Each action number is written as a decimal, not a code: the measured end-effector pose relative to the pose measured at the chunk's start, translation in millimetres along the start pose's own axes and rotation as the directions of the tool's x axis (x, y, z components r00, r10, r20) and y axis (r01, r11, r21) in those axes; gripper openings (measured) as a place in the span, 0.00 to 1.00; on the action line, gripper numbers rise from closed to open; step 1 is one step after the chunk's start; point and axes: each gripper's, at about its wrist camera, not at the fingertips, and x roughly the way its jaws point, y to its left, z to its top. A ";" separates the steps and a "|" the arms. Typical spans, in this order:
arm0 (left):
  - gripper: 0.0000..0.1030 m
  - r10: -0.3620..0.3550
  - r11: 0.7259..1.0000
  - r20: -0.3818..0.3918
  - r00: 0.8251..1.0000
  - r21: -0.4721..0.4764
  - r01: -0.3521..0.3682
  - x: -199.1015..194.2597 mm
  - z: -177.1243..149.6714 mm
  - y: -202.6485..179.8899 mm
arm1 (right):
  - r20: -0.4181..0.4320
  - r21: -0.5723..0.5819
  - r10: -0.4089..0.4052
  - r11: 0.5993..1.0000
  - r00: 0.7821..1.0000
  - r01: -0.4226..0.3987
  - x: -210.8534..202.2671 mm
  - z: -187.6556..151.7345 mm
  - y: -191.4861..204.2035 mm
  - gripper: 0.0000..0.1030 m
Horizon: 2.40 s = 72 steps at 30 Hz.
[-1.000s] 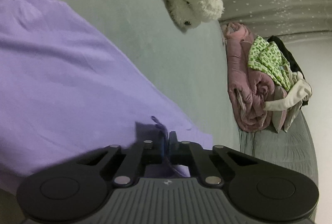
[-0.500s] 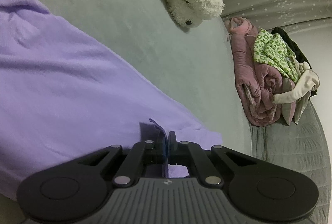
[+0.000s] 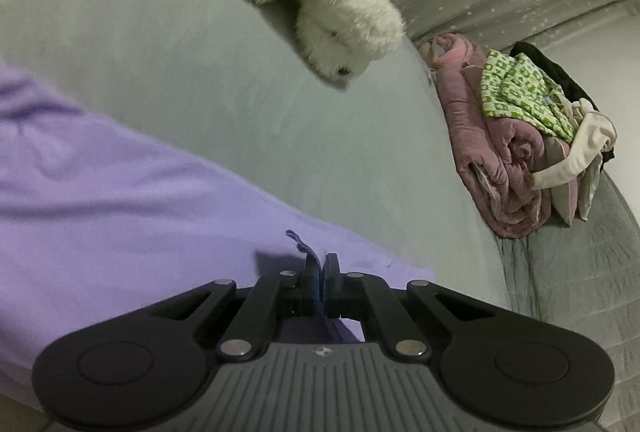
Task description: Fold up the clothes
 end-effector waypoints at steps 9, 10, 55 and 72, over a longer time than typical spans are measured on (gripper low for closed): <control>0.00 0.049 0.979 0.062 0.997 0.193 -0.060 -35.8 26.7 -1.8 | 0.019 0.166 0.036 0.985 0.999 -0.039 0.7 38.8 11.2 0.06; 0.00 0.054 0.976 0.067 0.996 0.205 -0.067 -39.8 28.4 1.0 | 0.022 0.182 0.045 0.982 0.999 -0.048 0.4 42.9 13.6 0.06; 0.03 0.301 0.861 0.142 0.943 0.384 -0.333 -102.7 39.9 61.3 | -0.001 0.179 0.327 0.930 0.945 -0.321 12.8 75.0 104.1 0.12; 0.03 0.253 0.896 0.180 0.951 0.327 -0.300 -116.4 17.3 18.0 | -0.007 0.538 0.306 0.804 0.952 -0.255 -13.3 34.2 -23.7 0.28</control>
